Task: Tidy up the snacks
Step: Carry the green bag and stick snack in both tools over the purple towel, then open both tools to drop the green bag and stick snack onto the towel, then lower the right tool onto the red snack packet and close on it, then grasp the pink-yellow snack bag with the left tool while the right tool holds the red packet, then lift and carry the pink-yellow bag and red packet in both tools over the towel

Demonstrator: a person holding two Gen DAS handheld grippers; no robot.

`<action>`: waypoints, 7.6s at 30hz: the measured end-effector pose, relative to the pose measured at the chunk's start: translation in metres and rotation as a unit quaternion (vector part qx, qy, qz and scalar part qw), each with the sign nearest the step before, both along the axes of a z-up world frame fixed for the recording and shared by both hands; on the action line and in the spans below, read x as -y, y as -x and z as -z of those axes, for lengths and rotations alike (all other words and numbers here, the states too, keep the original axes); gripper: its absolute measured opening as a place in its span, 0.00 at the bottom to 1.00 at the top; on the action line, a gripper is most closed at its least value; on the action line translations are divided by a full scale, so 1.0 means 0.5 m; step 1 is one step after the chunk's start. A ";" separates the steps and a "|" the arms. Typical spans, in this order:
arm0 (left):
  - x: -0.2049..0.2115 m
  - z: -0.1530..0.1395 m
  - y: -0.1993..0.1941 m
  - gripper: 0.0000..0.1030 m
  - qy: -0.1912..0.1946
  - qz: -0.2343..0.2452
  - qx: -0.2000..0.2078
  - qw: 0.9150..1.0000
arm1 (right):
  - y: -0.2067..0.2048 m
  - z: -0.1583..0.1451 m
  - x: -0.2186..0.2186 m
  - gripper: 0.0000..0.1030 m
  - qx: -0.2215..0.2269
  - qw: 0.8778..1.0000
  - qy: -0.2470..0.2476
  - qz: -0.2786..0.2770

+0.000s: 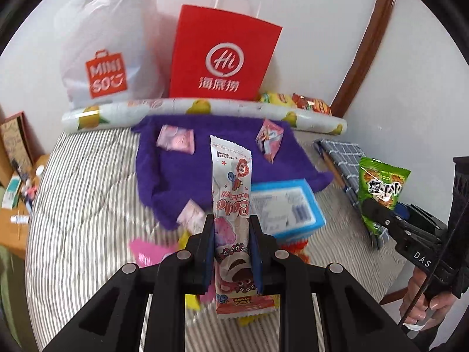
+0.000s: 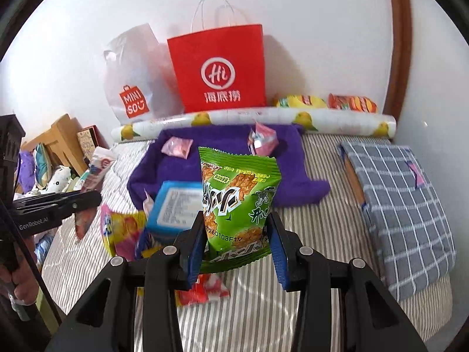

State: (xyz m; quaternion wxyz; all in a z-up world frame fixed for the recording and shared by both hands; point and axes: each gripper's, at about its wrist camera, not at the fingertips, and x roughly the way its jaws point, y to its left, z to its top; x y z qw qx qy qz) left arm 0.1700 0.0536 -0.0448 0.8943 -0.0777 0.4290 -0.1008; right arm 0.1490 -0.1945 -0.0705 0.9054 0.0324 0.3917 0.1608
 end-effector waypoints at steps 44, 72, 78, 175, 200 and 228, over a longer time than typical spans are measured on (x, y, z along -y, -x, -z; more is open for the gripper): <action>-0.067 0.168 -0.365 0.20 -0.013 -0.063 -0.109 0.992 | -0.388 0.203 -0.001 0.40 -0.081 0.996 -0.027 -0.002; -0.065 0.188 -0.373 0.43 -0.037 -0.060 -0.123 0.990 | -0.367 0.171 -0.001 0.71 -0.049 0.999 0.000 0.009; -0.073 0.150 -0.324 0.45 -0.034 -0.061 -0.109 0.992 | -0.319 0.126 0.009 0.75 -0.041 0.999 0.007 0.029; -0.068 0.180 0.027 0.65 -0.008 -0.092 -0.054 0.994 | 0.100 0.163 0.004 0.44 -0.052 0.997 0.018 0.047; -0.091 0.175 0.044 0.51 0.021 -0.089 -0.054 0.994 | 0.119 0.167 0.005 0.43 -0.058 0.997 0.020 0.044; -0.070 0.009 0.141 0.51 0.045 -0.069 0.020 0.996 | 0.168 0.018 0.017 0.43 -0.010 0.999 0.005 0.045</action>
